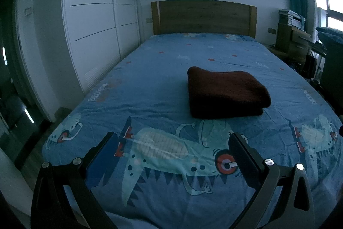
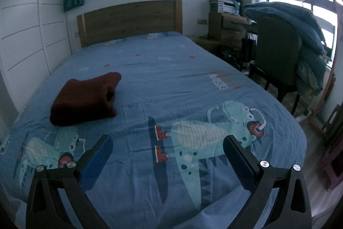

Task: Fold small clothes

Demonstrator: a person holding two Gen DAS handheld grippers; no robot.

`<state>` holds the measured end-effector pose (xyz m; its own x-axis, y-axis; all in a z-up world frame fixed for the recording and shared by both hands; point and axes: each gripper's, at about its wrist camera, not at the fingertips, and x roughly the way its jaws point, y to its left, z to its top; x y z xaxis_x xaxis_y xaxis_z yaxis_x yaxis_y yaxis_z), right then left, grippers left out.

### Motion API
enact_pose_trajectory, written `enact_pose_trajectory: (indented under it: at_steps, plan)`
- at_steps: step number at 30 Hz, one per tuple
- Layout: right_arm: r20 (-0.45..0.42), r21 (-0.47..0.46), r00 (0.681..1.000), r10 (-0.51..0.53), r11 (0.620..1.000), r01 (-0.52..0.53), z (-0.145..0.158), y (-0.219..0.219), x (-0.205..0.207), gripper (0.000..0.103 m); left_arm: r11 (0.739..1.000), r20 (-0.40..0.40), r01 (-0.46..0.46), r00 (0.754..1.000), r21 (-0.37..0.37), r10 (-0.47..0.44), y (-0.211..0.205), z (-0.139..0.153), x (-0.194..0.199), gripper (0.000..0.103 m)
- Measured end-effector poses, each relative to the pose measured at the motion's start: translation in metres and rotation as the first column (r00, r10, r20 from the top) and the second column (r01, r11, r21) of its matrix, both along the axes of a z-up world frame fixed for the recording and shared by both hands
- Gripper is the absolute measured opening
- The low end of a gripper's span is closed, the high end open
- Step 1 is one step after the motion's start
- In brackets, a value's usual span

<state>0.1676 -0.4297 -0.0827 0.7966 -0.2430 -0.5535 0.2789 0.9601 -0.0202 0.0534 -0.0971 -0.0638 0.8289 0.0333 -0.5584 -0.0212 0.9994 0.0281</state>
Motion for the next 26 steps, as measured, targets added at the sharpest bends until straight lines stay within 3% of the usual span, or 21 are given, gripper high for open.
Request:
enact_pose_trajectory:
  at_steps: [26]
  plan:
    - [-0.001,0.0,1.0,0.001,1.0,-0.001,-0.0001,-0.0002,0.0,0.103,1.0,-0.004,0.004,1.0,-0.01,-0.004,0.0002,-0.0007,-0.0003,0.102]
